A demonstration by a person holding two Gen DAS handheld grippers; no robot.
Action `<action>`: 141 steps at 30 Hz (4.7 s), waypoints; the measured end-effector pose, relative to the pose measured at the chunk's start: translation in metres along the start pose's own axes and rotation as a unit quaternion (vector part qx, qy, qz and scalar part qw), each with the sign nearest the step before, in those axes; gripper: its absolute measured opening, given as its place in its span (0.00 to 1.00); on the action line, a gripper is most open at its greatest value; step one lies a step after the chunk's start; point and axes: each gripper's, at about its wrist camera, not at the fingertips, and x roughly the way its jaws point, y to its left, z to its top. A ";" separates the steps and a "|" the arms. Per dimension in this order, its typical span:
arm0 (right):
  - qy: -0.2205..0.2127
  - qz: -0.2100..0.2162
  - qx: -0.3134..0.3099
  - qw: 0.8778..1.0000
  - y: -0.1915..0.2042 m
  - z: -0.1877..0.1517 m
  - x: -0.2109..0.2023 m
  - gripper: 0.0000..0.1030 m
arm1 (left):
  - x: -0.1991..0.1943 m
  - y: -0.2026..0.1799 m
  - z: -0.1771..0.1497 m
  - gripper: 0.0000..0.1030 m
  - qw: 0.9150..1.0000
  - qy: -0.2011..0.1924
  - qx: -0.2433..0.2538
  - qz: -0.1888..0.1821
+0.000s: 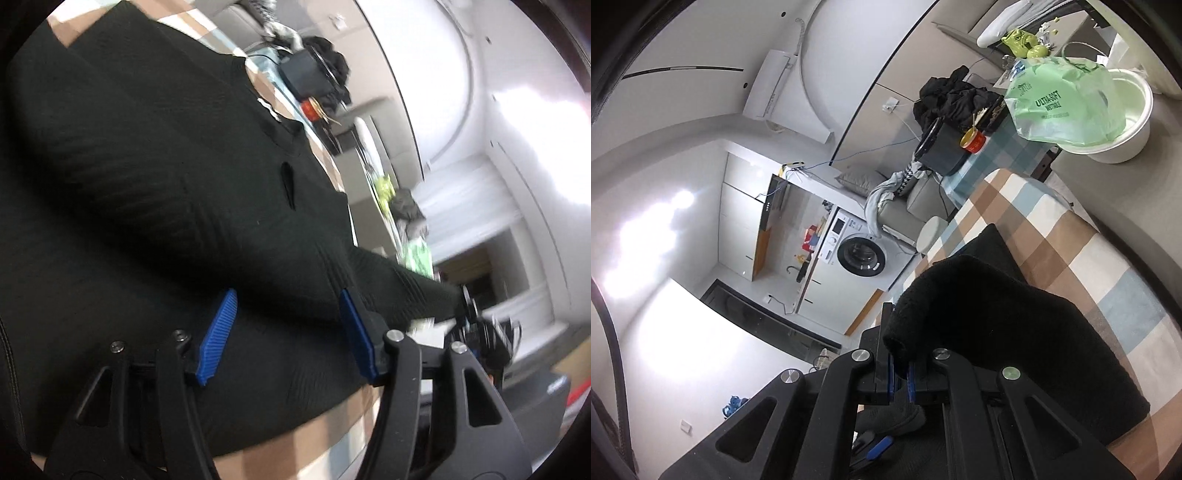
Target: Fold small clothes
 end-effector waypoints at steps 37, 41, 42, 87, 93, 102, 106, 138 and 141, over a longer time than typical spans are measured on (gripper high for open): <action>0.084 -0.144 -0.046 0.985 -0.061 -0.042 -0.014 0.05 | -0.152 -0.023 -0.037 0.03 0.964 -0.217 0.068 0.136; 0.092 -0.138 -0.046 0.985 -0.065 -0.047 -0.009 0.05 | -0.156 -0.001 -0.054 0.03 0.967 -0.207 0.035 0.146; 0.090 -0.135 -0.051 0.985 -0.063 -0.047 -0.006 0.05 | -0.155 0.003 -0.053 0.03 0.967 -0.208 0.030 0.142; 0.215 -0.238 -0.206 0.924 -0.075 -0.051 0.061 0.27 | -0.109 0.045 -0.001 0.17 0.946 -0.088 0.112 0.292; 0.226 -0.235 -0.208 0.922 -0.075 -0.066 0.031 0.27 | -0.131 0.045 -0.031 0.17 0.949 -0.080 0.100 0.287; 0.226 -0.233 -0.190 0.927 -0.080 -0.076 0.005 0.29 | -0.149 0.043 -0.051 0.18 0.950 -0.086 0.093 0.285; 0.211 -0.240 -0.189 0.929 -0.076 -0.069 0.001 0.37 | -0.163 0.037 -0.052 0.18 0.950 -0.096 0.093 0.281; 0.206 -0.138 -0.148 0.957 -0.056 -0.072 -0.051 0.44 | -0.239 0.032 -0.037 0.44 0.952 -0.153 0.046 0.260; 0.206 -0.135 -0.153 0.957 -0.052 -0.073 -0.056 0.44 | -0.223 0.031 -0.028 0.44 0.955 -0.143 0.051 0.256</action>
